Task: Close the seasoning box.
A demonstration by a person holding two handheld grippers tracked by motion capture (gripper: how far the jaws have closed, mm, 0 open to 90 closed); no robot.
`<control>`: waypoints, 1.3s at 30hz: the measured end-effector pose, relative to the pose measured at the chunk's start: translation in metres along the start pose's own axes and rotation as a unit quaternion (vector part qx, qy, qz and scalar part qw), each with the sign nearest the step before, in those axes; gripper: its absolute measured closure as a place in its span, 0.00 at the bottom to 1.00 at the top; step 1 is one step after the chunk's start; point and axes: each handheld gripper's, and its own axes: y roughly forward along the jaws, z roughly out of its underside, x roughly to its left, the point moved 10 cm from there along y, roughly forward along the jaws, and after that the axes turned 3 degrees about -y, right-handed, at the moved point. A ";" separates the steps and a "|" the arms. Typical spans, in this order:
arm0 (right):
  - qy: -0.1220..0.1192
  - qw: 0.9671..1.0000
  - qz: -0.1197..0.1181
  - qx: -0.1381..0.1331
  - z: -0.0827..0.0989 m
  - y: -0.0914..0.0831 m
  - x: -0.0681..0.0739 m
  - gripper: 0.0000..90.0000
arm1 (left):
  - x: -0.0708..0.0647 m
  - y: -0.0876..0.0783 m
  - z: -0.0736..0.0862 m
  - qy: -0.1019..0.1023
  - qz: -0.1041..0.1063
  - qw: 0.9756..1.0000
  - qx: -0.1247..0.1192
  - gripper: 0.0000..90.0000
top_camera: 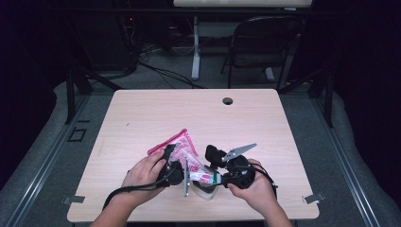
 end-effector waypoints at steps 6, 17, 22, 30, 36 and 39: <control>0.001 1.000 0.000 -0.001 0.000 0.000 0.000 1.00 | -0.001 -0.001 0.000 0.008 0.001 1.000 0.001 0.69; 0.000 1.000 0.000 0.001 0.000 -0.001 0.001 1.00 | -0.001 -0.003 0.000 0.026 -0.002 1.000 0.006 0.69; -0.002 1.000 0.001 0.001 0.000 -0.001 0.000 1.00 | 0.000 -0.003 -0.001 0.030 -0.005 1.000 0.005 0.69; -0.002 1.000 0.001 0.002 0.000 -0.002 0.000 1.00 | 0.000 -0.004 -0.001 0.038 -0.006 0.999 0.009 0.69; -0.001 1.000 0.001 0.002 0.001 -0.002 -0.001 1.00 | 0.001 -0.006 -0.004 0.043 -0.012 0.999 0.007 0.69; 0.001 1.000 0.002 0.001 0.001 -0.002 -0.001 1.00 | 0.001 -0.006 -0.005 0.042 -0.012 0.999 0.006 0.69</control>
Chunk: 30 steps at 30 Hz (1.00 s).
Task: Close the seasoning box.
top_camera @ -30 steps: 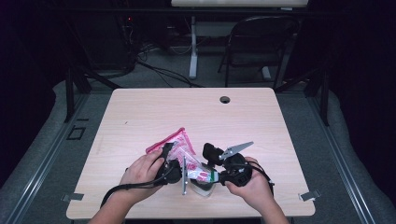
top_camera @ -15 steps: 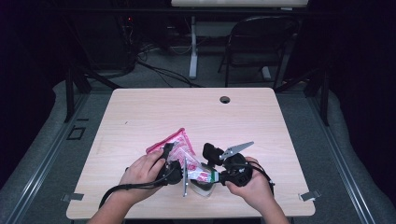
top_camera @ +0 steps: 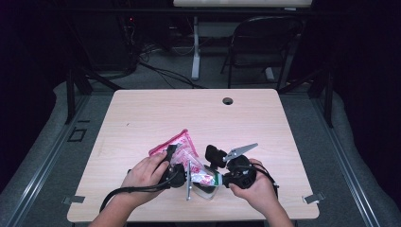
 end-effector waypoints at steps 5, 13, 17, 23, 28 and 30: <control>-0.001 1.000 0.001 0.001 0.000 0.000 -0.001 1.00 | 0.000 0.000 0.000 0.001 0.000 1.000 0.001 0.69; 0.002 1.000 0.000 0.000 0.000 0.001 -0.001 1.00 | 0.000 0.000 0.000 0.001 -0.001 1.000 0.000 0.70; 0.002 1.000 0.001 0.000 0.001 0.001 -0.002 1.00 | 0.001 0.000 0.000 0.001 -0.002 1.000 0.000 0.70; 0.002 1.000 0.000 -0.001 0.000 0.001 -0.002 1.00 | 0.002 0.000 0.000 0.001 -0.005 1.000 -0.001 0.70; 0.003 1.000 0.000 -0.001 0.001 0.001 -0.002 1.00 | 0.002 0.000 -0.001 0.002 -0.006 1.000 -0.001 0.70; 0.005 1.000 0.001 -0.002 0.001 0.002 -0.002 1.00 | 0.002 0.000 -0.001 0.004 -0.007 1.000 -0.001 0.70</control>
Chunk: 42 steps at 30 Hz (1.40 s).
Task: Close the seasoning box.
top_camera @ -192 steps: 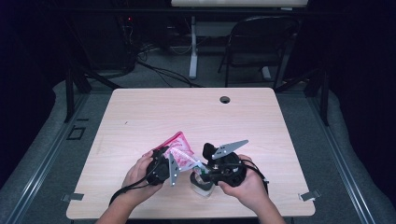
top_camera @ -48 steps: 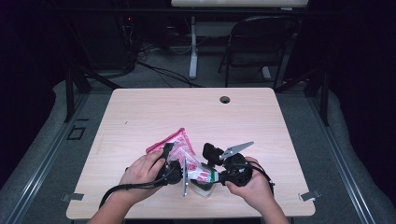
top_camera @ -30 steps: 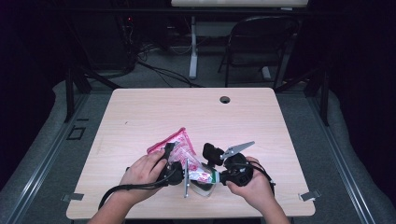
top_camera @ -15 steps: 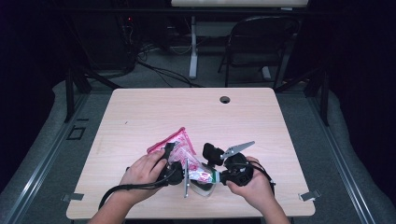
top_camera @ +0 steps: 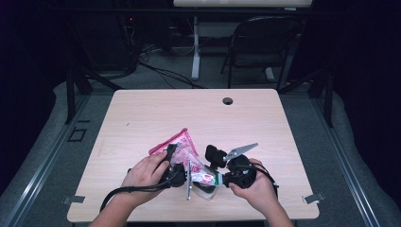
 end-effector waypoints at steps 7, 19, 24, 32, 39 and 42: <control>0.001 1.000 0.000 0.003 0.001 0.000 -0.001 1.00 | 0.001 0.000 -0.001 0.004 -0.005 1.000 0.000 0.70; 0.002 1.000 -0.001 0.003 0.001 0.001 -0.002 1.00 | 0.002 -0.001 -0.003 0.010 -0.008 1.000 0.000 0.70; 0.002 1.000 0.000 0.003 0.002 0.000 -0.003 1.00 | 0.002 -0.001 -0.003 0.008 -0.007 1.000 0.000 0.70; 0.004 1.000 0.000 0.002 0.002 0.002 -0.004 1.00 | 0.003 -0.002 -0.003 0.013 -0.011 1.000 -0.001 0.70; 0.005 1.000 0.002 0.006 0.003 0.002 -0.005 1.00 | 0.003 -0.002 -0.004 0.015 -0.011 1.000 0.000 0.70; 0.005 1.000 0.002 0.005 0.003 0.002 -0.005 1.00 | 0.003 -0.002 -0.004 0.015 -0.009 1.000 0.001 0.70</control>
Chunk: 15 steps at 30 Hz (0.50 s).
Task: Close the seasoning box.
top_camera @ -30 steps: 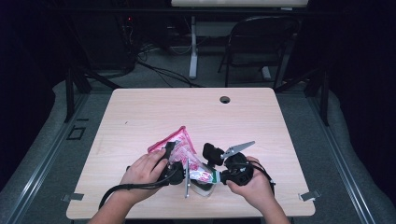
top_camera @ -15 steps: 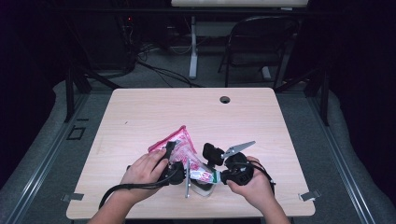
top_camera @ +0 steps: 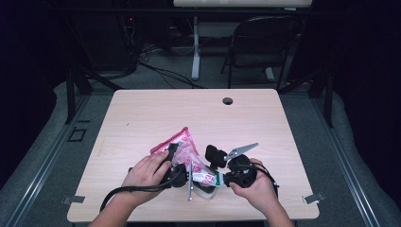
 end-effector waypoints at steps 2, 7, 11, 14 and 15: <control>0.001 1.000 0.000 0.000 0.000 0.000 0.000 1.00 | 0.000 0.000 0.000 -0.001 -0.001 1.000 -0.001 0.70; 0.001 1.000 0.000 0.000 0.000 0.000 -0.001 1.00 | 0.000 0.000 0.000 -0.001 -0.001 1.000 -0.003 0.70; 0.001 1.000 0.000 0.000 0.000 0.001 -0.001 1.00 | 0.001 0.000 0.000 -0.001 -0.001 1.000 -0.003 0.70; 0.002 1.000 0.000 -0.001 0.000 0.001 -0.001 1.00 | 0.001 0.000 0.000 -0.001 -0.002 1.000 -0.003 0.70; 0.001 1.000 0.000 0.000 0.000 0.001 -0.001 1.00 | 0.001 0.000 -0.001 -0.001 -0.002 1.000 -0.003 0.70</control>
